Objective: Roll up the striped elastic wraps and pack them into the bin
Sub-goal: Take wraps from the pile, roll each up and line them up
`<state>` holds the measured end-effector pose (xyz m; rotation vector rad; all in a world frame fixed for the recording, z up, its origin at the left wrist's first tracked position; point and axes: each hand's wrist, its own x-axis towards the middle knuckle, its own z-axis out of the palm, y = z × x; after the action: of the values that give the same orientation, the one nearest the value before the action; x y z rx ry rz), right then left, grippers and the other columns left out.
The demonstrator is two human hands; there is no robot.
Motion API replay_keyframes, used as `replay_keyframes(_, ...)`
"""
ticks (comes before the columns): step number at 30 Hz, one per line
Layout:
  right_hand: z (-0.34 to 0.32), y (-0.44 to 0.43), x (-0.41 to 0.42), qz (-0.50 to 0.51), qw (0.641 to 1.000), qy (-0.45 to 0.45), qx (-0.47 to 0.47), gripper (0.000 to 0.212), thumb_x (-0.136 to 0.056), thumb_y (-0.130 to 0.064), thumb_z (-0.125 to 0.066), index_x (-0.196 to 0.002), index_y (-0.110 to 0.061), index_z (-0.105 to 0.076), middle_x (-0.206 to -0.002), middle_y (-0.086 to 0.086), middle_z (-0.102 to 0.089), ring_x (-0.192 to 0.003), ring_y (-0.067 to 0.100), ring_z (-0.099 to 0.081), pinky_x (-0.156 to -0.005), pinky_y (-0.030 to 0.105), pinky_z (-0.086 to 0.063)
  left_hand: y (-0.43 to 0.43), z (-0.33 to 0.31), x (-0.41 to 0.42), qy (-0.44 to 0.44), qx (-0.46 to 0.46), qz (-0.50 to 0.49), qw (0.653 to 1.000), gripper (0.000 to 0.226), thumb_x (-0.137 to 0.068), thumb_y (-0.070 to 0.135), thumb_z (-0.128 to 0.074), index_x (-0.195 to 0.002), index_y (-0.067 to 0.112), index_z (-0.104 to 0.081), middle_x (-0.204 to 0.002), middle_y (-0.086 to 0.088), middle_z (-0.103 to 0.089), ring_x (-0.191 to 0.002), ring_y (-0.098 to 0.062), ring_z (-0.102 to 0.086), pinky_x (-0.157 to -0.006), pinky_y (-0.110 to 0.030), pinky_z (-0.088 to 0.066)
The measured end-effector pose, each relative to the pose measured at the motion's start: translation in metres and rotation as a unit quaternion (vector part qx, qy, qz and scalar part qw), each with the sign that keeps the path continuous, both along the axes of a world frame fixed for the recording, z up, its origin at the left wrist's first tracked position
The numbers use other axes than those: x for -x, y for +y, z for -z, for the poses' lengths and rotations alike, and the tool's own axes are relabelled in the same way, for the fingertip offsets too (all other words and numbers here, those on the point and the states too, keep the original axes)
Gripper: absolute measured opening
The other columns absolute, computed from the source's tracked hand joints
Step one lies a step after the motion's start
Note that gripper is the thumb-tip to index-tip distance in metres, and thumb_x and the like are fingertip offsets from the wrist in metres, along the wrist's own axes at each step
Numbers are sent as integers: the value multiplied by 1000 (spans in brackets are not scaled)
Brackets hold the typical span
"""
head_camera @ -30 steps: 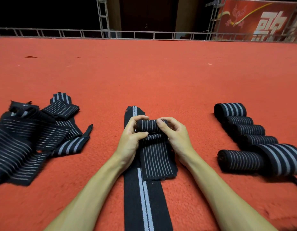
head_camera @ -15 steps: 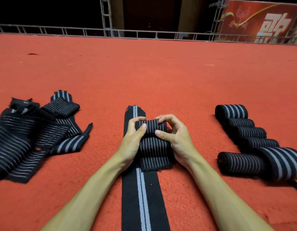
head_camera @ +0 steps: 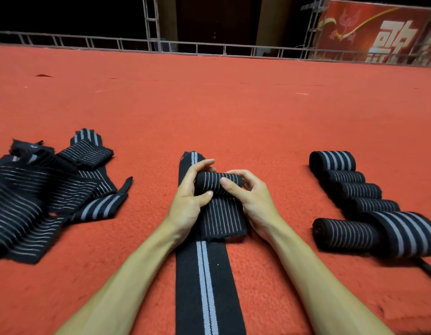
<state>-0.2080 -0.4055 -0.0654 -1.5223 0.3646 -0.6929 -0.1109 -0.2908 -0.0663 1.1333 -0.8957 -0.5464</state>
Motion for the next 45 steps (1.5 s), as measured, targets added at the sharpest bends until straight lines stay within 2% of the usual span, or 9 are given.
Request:
replay_keyframes(6, -1, -2, 4, -21, 999, -28, 4, 32, -77, 1, -74, -100, -17, -61, -91, -2, -63, -69, 8, -61, -61, 26, -52, -1, 0, 3, 117, -56, 40, 991, 56, -81, 30, -66, -131, 24, -43, -109, -6, -64, -93, -11, -66, -75, -26, -53)
replay_keyframes(10, -1, -3, 4, -43, 998, -43, 11, 39, -74, 13, -70, -93, -18, -56, -89, -3, -60, -71, 6, -60, -59, 27, -52, -7, 3, 2, 108, -89, -16, 990, 52, -80, 55, -58, -121, 25, -47, -114, -9, -63, -101, -16, -66, -91, -40, -53)
replay_keyframes(16, 1, -4, 2, -14, 998, -53, 37, 46, -66, 16, -73, -93, -20, -60, -99, -7, -64, -85, 8, -60, -68, 25, -53, -7, 1, 2, 147, -55, -50, 986, 47, -80, 28, -66, -120, 5, -55, -113, -20, -65, -104, -34, -63, -96, -55, -48)
replay_keyframes(20, 6, -7, -3, -9, 999, -36, 37, 42, -70, -23, -81, -109, -29, -66, -105, -4, -67, -94, 13, -61, -80, 34, -55, -6, 2, -2, 154, -39, -66, 985, 44, -86, 10, -61, -128, 0, -50, -115, -19, -65, -98, -25, -65, -86, -36, -56)
replay_keyframes(23, 8, -6, -8, 7, 1000, -16, -17, 36, -76, -49, -72, -105, -27, -69, -101, -1, -68, -94, 17, -62, -82, 41, -53, -6, 4, -5, 125, -38, -77, 988, 34, -88, -6, -57, -121, 5, -56, -106, -13, -65, -97, -22, -62, -90, -36, -51)
replay_keyframes(27, 7, -5, -8, -12, 995, -20, -100, 31, -89, -30, -61, -111, -8, -62, -88, 4, -63, -64, 13, -61, -48, 24, -47, -5, 6, -7, 90, -25, -75, 993, 39, -85, -14, -56, -108, 17, -60, -98, -7, -64, -89, -14, -61, -86, -29, -52)
replay_keyframes(32, 8, -11, -3, -32, 975, -76, -204, 30, -81, -7, -68, -110, -3, -61, -98, 15, -63, -82, 23, -65, -68, 30, -55, -5, 10, -6, 4, -57, -79, 995, 48, -81, -9, -65, -109, 29, -63, -110, -9, -67, -96, -15, -65, -89, -29, -52)
replay_keyframes(38, -2, -3, 4, 5, 981, -30, -191, 32, -78, 9, -68, -104, -9, -64, -92, 13, -64, -67, 21, -66, -54, 26, -53, 1, -1, 2, 60, -83, -102, 990, 36, -82, -2, -68, -107, 23, -66, -102, -7, -67, -97, -20, -65, -93, -42, -53)
replay_keyframes(45, -40, -24, 38, 37, 996, 76, -30, 27, -80, 7, -69, -100, -11, -65, -89, 7, -64, -77, 19, -63, -75, 36, -56, -7, -25, 14, -31, -143, -87, 985, 30, -78, 7, -76, -99, 27, -70, -97, 0, -73, -86, -10, -70, -84, -31, -56)
